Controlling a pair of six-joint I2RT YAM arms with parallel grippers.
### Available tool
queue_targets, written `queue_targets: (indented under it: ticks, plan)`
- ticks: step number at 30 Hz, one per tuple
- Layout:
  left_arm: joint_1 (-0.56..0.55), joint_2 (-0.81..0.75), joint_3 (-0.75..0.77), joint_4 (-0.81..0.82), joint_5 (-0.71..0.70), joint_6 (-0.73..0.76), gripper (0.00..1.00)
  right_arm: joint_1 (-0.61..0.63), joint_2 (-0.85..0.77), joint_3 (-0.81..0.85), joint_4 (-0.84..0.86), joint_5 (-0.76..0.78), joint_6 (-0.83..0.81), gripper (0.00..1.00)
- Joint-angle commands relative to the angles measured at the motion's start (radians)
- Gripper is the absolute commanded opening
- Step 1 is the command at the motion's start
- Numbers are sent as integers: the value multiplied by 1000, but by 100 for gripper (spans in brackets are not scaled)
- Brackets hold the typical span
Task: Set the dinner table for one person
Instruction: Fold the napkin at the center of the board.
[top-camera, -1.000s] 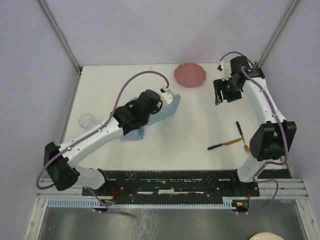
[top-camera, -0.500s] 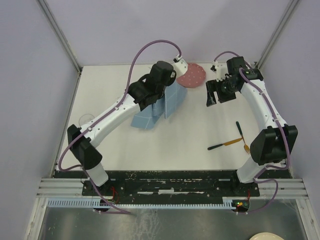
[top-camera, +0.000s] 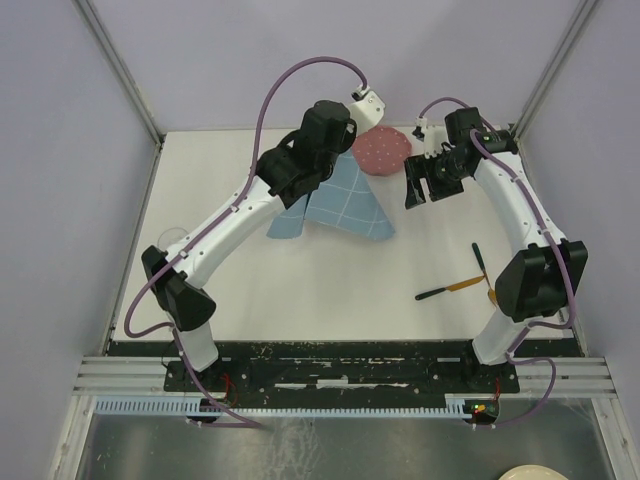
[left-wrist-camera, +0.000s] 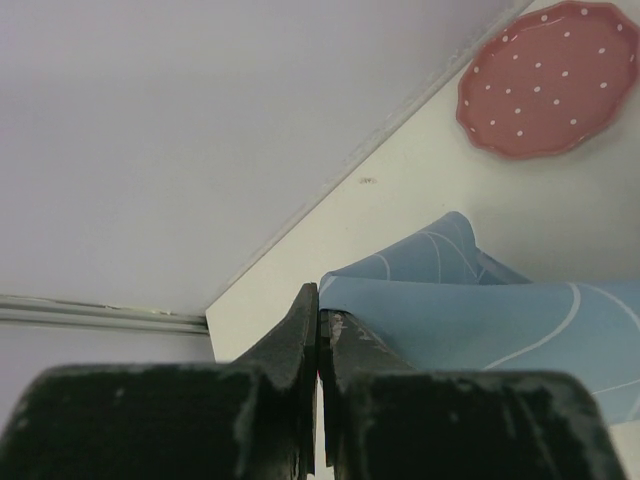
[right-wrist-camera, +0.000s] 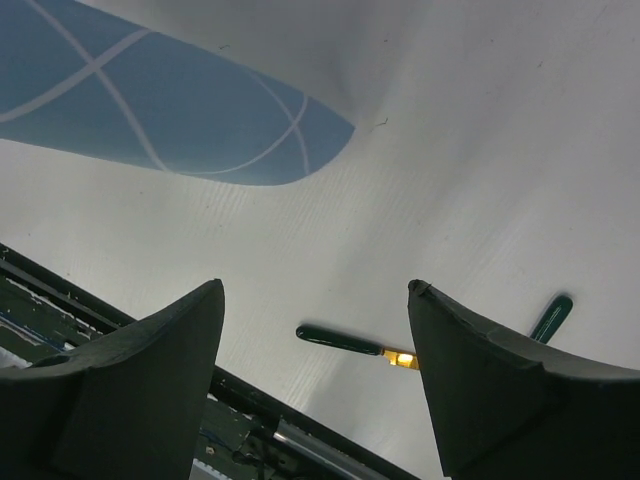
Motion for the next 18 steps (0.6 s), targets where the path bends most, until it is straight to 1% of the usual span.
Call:
queue_targets:
  ticks: [1,10,14,18]
  plan:
    - [-4,-22,43,55,0,-6,3,1,6,36,6,-2,3,82]
    - [-3,-29,23,25,12,-44,3,1,-2,34,4,19,-6,81]
    - [-17,-36,14,-82,97,-127,3,1,-9,32,5,30,-10,81]
    - [-77,-82,-89,-159,183,-195,3,1,-18,23,4,46,-17,81]
